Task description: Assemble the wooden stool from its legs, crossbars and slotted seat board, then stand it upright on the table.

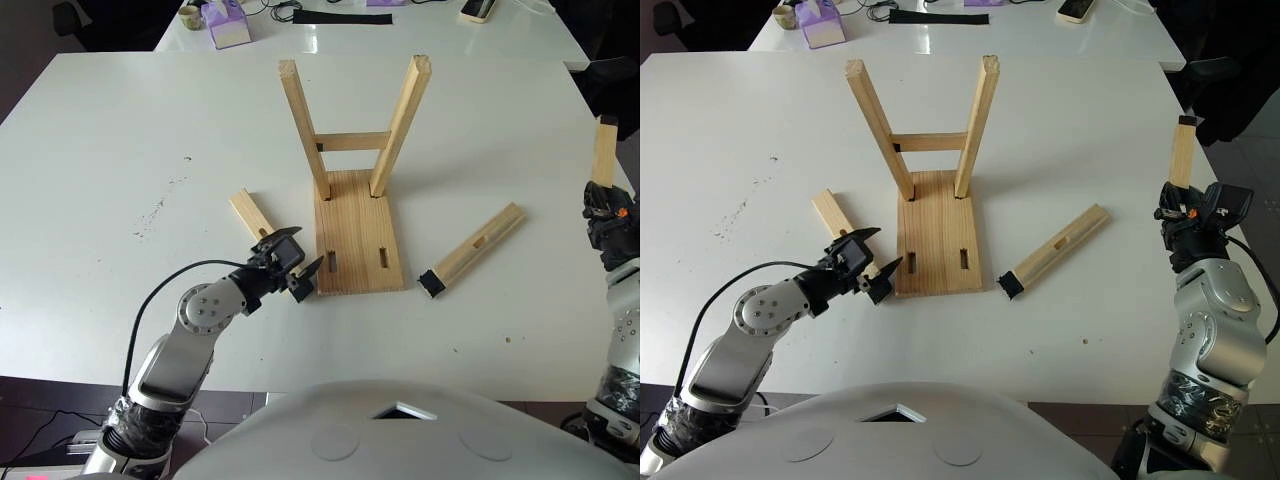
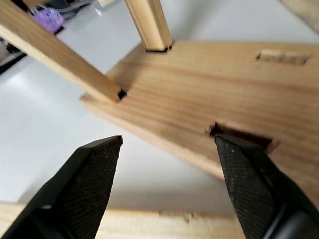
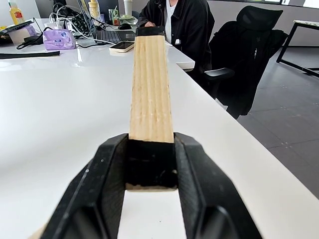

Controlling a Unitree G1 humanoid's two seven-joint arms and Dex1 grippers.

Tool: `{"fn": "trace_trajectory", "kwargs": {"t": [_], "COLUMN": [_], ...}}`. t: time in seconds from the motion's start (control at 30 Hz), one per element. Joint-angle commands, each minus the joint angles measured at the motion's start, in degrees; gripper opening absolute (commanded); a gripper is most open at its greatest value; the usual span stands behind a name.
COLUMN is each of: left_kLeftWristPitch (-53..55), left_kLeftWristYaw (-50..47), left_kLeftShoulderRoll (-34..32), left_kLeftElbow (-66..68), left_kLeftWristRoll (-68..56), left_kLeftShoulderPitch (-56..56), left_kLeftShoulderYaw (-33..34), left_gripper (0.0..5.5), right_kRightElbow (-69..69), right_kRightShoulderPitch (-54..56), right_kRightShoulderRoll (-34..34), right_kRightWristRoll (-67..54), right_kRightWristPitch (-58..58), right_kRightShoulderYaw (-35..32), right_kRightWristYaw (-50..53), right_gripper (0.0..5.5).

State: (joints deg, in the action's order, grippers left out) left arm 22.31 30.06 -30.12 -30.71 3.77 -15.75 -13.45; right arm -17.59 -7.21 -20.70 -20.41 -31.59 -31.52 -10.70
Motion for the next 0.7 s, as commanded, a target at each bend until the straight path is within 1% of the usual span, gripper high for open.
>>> {"fn": "trace_trajectory", "kwargs": {"t": [0.03,0.17,0.3,0.5,0.63,0.7], "left_kLeftWristPitch": [3.38,3.31,2.95,2.81,3.07,3.41], "left_kLeftWristYaw": [-0.43,1.62,4.23,5.97,6.46,7.83], "left_kLeftShoulderRoll": [-2.69,-6.33,-9.67,-11.61,-11.97,-11.58], "left_kLeftElbow": [0.71,-1.86,-2.88,-1.54,-0.74,-1.79], "left_kLeftWristRoll": [2.87,2.43,1.26,-0.23,-1.2,-4.27], "left_kLeftShoulderPitch": [-3.11,-7.34,-7.65,-5.64,-3.75,-2.53], "left_kLeftShoulderYaw": [-0.13,0.43,2.06,4.44,6.74,8.58], "left_gripper": [3.44,3.44,3.44,3.44,3.44,3.44], "right_kRightElbow": [-3.16,-5.08,-6.54,-8.04,-8.72,-9.25], "right_kRightShoulderPitch": [-1.63,-3.45,-5.47,-7.25,-8.41,-7.7], "right_kRightShoulderRoll": [2.3,3.65,4.9,6.14,4.73,3.16], "right_kRightWristRoll": [-1.56,-2.07,-2.36,-1.98,-0.12,-0.55], "right_kRightWristPitch": [-0.72,-0.86,-0.35,0.8,4.76,6.91], "right_kRightShoulderYaw": [0.08,-0.03,-0.21,0.15,1.74,2.05], "right_kRightWristYaw": [1.34,2.31,3.11,3.96,1.61,-0.9], "right_gripper": [1.32,1.32,1.32,1.32,1.32,1.32]}}
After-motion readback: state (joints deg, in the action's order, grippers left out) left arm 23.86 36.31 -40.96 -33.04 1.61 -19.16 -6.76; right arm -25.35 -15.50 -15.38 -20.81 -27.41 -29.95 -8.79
